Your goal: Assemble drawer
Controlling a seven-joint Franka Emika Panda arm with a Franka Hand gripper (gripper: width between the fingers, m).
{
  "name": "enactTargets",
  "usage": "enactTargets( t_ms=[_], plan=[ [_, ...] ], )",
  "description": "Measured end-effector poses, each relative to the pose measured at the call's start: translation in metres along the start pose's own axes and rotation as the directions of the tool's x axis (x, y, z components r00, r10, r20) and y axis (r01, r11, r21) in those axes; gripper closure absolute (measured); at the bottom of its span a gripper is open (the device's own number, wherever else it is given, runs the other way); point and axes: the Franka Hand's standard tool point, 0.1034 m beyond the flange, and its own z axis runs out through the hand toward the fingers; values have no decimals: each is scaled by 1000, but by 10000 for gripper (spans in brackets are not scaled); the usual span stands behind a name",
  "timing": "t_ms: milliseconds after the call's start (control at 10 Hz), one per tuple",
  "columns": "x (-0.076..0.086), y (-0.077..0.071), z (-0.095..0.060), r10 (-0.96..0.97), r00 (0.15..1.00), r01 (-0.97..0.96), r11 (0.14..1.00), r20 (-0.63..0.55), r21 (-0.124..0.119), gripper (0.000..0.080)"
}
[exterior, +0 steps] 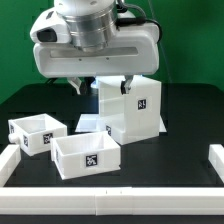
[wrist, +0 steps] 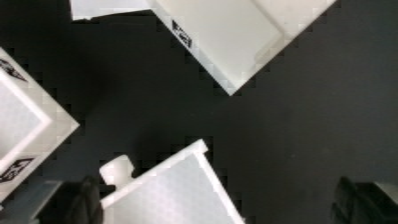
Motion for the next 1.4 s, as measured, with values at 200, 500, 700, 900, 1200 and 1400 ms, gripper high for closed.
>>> enactTargets(
  t_ms=[200, 500, 700, 900, 1200, 1400],
  plan=[
    [-4, 1, 9, 73, 996, -75, 996, 46, 52, 151],
    [-11, -16, 20, 231, 952, -282, 918, 202, 279, 151],
    [-12, -13, 21, 235, 948, -291, 912, 216, 288, 151],
    [-12, -13, 21, 235, 948, -291, 912, 216, 288, 151],
    [-34, -4, 46, 283, 843, -451, 836, 458, 312, 151],
    [-34, -3, 60, 262, 812, -461, 836, 522, 297, 151]
  ],
)
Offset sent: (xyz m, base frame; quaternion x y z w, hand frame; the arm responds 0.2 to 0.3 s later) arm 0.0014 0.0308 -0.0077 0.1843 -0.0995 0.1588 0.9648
